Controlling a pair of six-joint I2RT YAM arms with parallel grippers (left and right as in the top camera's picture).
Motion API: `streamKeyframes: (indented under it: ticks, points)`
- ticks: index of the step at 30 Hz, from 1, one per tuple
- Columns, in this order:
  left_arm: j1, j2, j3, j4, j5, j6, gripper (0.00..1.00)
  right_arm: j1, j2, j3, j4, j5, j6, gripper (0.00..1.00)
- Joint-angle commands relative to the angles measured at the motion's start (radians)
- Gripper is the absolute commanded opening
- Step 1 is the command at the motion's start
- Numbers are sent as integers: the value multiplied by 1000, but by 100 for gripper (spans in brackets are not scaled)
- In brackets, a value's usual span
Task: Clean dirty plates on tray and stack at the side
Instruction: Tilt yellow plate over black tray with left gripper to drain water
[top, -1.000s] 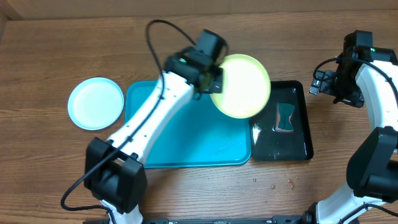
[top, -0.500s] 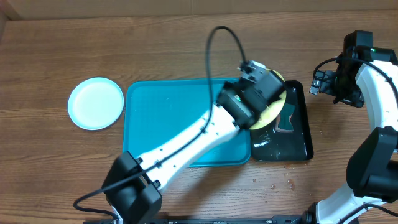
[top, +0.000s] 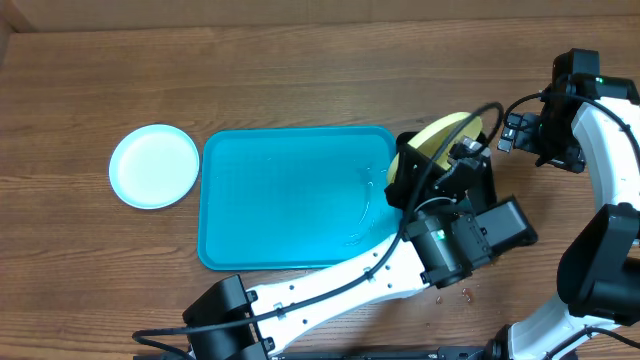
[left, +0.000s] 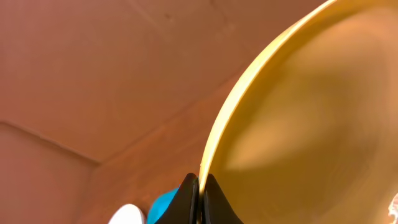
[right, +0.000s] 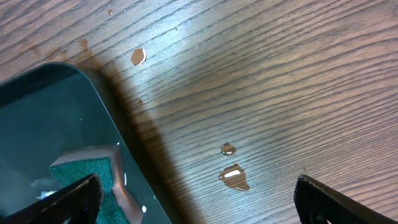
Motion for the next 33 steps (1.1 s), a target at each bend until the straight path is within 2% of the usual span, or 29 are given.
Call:
streamKeyframes:
  ticks: [1, 12, 22, 27, 33]
  points:
    - [-11, 9, 27, 18, -102, 28, 4, -6, -14, 12, 3, 3, 3, 100]
    - [-13, 9, 27, 51, -105, 58, 4, -6, -14, 12, 3, 3, 3, 100]
    - [-13, 9, 27, 131, -108, 164, 4, -6, -14, 12, 3, 3, 3, 100]
    - [-13, 9, 27, 243, -111, 318, 4, -6, -14, 12, 3, 3, 3, 100]
    - [-13, 9, 27, 424, -228, 547, 4, -6, -14, 12, 3, 3, 3, 100]
